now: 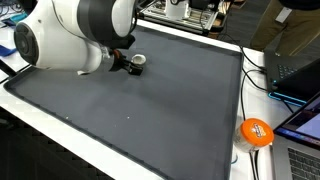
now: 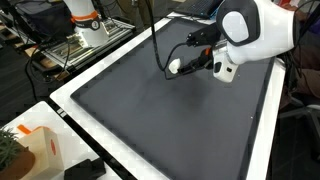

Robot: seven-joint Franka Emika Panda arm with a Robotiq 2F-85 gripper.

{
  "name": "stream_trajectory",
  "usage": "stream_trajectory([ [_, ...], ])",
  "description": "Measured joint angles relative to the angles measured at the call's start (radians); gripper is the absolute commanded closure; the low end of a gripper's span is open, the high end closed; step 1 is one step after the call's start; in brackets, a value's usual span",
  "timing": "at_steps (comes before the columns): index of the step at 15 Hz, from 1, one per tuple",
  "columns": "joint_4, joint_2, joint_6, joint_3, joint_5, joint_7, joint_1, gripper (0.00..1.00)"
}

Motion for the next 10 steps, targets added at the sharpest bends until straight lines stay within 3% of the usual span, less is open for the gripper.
stream_trajectory([
  [10, -0.039, -0.091, 0.061, -0.005, -0.001, -0.012, -0.014, 0.0],
])
